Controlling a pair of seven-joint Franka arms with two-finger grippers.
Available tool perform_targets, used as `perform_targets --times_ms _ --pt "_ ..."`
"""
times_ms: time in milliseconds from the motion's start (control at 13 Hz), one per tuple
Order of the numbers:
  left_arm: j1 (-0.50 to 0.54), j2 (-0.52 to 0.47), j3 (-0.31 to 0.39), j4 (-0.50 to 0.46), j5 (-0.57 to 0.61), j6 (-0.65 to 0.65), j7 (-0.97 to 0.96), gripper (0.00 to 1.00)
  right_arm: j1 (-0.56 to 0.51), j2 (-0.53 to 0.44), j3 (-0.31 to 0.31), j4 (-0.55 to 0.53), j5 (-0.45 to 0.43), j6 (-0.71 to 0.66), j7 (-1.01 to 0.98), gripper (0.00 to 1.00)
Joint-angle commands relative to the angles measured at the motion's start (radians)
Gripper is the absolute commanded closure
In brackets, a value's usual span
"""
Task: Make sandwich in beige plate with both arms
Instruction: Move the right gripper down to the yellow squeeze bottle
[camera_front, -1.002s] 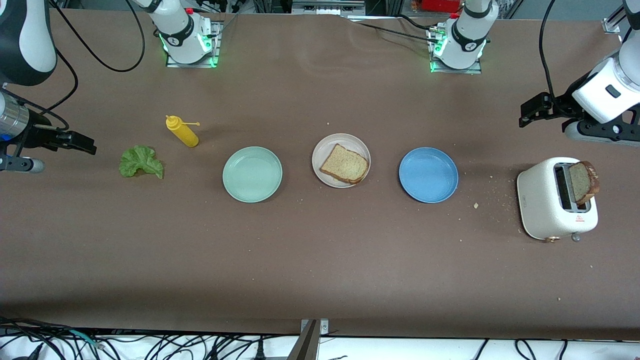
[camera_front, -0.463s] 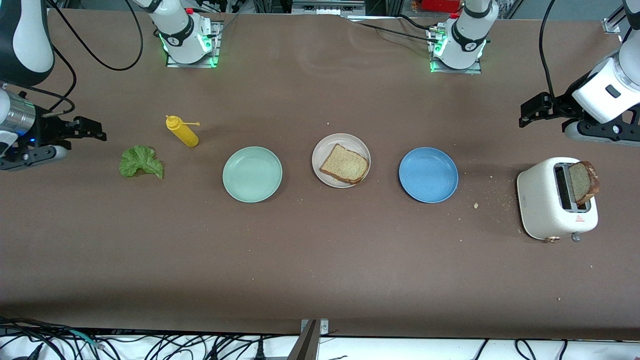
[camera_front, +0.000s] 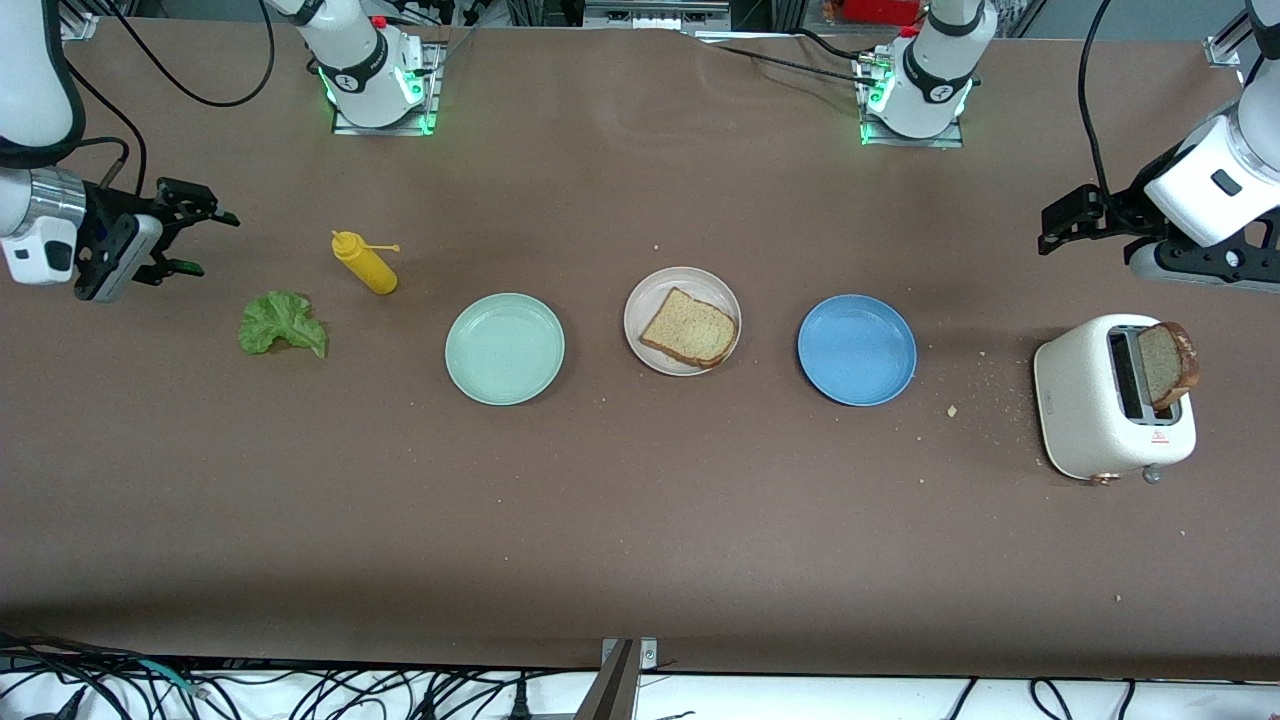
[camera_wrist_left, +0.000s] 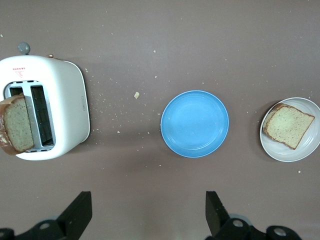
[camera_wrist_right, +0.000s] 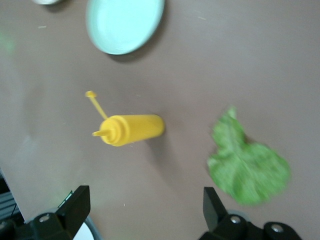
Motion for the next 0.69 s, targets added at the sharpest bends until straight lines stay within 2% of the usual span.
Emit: perform_targets --times_ms 0,231,463,617 --pt "0.006 -0.015 0.001 -0.004 -0.021 -0.011 0.005 0.0 0.0 -0.034 -0.02 -0.121 0.11 0.046 -0.236 0.0" --pt "0.006 -0.015 0.001 -0.004 -0.021 -0.011 0.005 0.0 -0.008 0.033 -0.058 -0.164 0.251 0.048 -0.481 0.0" --pt "0.006 -0.015 0.001 -0.004 -0.021 -0.011 0.005 0.0 -0.01 0.153 -0.103 -0.171 0.378 0.043 -0.727 0.0" --pt "0.006 -0.015 0.001 -0.004 -0.021 -0.011 0.005 0.0 -0.025 0.225 -0.111 -0.174 0.46 0.035 -0.866 0.0"
